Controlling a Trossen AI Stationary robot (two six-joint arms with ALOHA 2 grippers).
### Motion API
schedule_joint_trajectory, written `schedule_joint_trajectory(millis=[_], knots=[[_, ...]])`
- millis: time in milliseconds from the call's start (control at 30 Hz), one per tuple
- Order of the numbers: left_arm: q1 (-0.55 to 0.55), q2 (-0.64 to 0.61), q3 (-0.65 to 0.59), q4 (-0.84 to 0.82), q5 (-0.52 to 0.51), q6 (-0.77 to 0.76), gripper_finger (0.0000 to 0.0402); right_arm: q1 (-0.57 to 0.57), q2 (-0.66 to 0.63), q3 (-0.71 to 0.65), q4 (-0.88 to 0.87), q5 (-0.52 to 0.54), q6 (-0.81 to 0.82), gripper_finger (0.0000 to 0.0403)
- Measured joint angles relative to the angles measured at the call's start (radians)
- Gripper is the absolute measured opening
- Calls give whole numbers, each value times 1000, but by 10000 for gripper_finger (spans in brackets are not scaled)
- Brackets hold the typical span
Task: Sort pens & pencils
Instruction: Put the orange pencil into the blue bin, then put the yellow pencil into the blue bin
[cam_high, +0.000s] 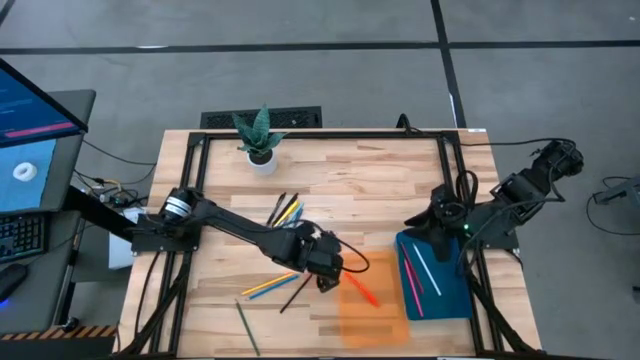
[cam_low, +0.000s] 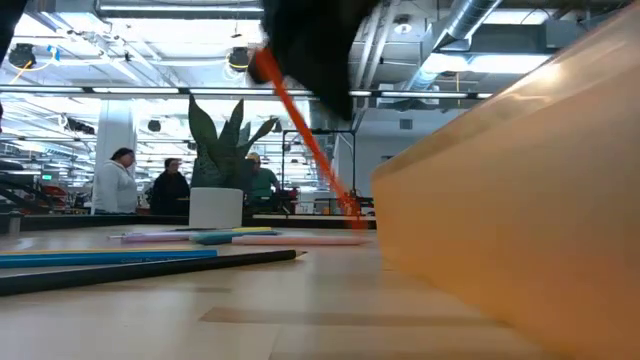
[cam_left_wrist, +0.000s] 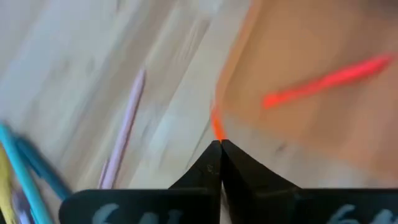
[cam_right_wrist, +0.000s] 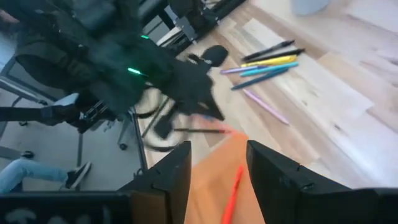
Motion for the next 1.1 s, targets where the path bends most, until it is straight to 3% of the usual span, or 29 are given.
schedule_joint_trajectory(millis=[200,367,500,667,833,1100], knots=[[-15,-74,124,0,-91,55,3,11,1,0,40,12,-47,175],[-21,-161,149,15,-177,71,2,34,5,0,57,82,-61,175],[-27,-185,150,-77,-143,75,1,44,24,0,42,83,-61,175],[-51,-171,90,-260,-31,3,11,47,51,0,42,71,-61,175],[-108,-171,-65,-196,159,-72,75,68,82,0,34,68,-61,175],[-265,-170,-304,-156,218,-319,212,97,106,0,11,69,-12,175]])
